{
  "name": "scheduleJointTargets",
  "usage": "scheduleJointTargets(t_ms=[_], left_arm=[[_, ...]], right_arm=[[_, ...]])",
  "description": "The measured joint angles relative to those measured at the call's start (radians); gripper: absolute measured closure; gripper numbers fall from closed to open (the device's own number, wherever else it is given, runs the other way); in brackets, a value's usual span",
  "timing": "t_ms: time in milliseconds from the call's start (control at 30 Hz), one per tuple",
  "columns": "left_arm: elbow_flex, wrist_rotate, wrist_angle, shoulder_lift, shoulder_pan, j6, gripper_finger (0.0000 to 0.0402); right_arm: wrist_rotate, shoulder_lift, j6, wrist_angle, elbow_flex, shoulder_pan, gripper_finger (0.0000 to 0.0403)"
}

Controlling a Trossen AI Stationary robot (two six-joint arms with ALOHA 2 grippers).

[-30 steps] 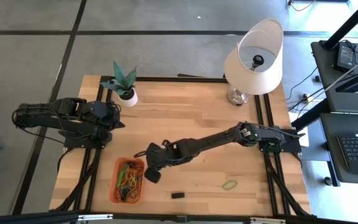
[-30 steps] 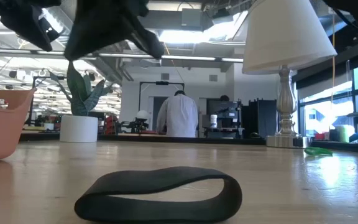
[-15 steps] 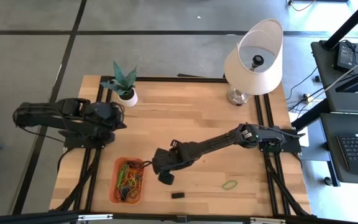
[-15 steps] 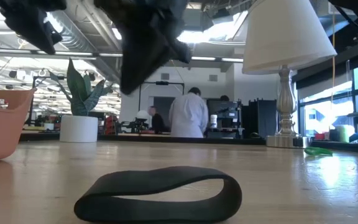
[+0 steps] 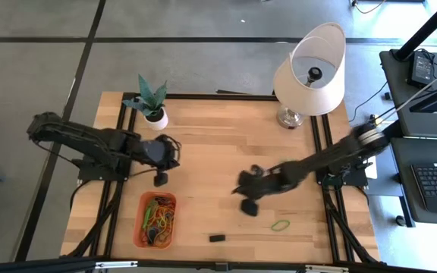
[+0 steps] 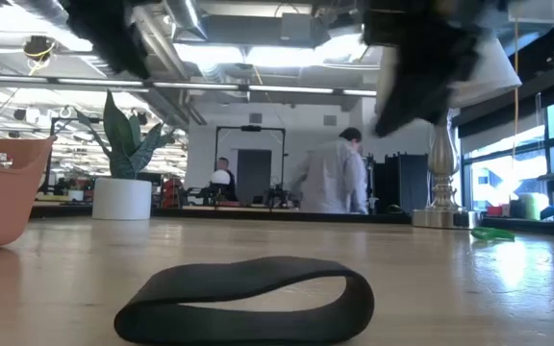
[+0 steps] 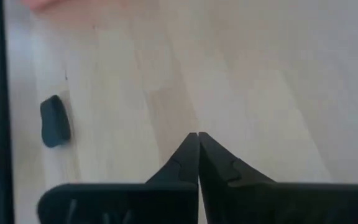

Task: Pick and place rubber bands into bin
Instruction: Put the black rubber band into the orange bin

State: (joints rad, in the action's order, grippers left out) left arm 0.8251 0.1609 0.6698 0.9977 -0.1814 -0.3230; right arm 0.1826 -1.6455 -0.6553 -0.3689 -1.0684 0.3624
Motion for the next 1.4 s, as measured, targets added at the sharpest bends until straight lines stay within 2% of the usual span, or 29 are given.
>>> scheduleJointTargets(t_ms=[167, 333, 533, 700, 833, 1000, 1233, 1400], left_arm=[[0.160, 0.089, 0.000, 0.228, -0.112, -0.029, 0.0398], [0.355, 0.110, 0.025, 0.471, -0.196, -0.032, 0.0398], [0.590, 0.114, 0.162, 0.718, -0.264, 0.020, 0.0398], [0.751, 0.134, 0.246, 0.858, -0.275, 0.022, 0.0398], [0.814, 0.134, 0.294, 0.895, -0.269, 0.039, 0.0398], [0.817, 0.135, 0.300, 0.894, -0.264, 0.082, 0.0398], [0.817, 0.175, 0.298, 0.894, -0.255, -0.044, 0.0397], [0.817, 0.128, 0.232, 0.894, -0.263, -0.104, 0.0373]], right_arm=[[0.002, 0.320, -0.060, 0.124, 0.318, 0.008, 0.0392], [0.001, 0.532, -0.102, 0.133, 0.481, 0.008, 0.0386], [0.001, 0.655, -0.099, 0.130, 0.563, 0.008, 0.0385], [-0.001, 0.675, -0.101, 0.097, 0.585, 0.008, 0.0385], [-0.028, 0.675, -0.095, 0.084, 0.585, 0.009, 0.0384], [-0.052, 0.675, -0.088, 0.039, 0.585, 0.009, 0.0386], [-0.051, 0.675, -0.155, 0.027, 0.585, 0.027, 0.0398], [-0.038, 0.675, -0.194, 0.027, 0.585, 0.055, 0.0393]])
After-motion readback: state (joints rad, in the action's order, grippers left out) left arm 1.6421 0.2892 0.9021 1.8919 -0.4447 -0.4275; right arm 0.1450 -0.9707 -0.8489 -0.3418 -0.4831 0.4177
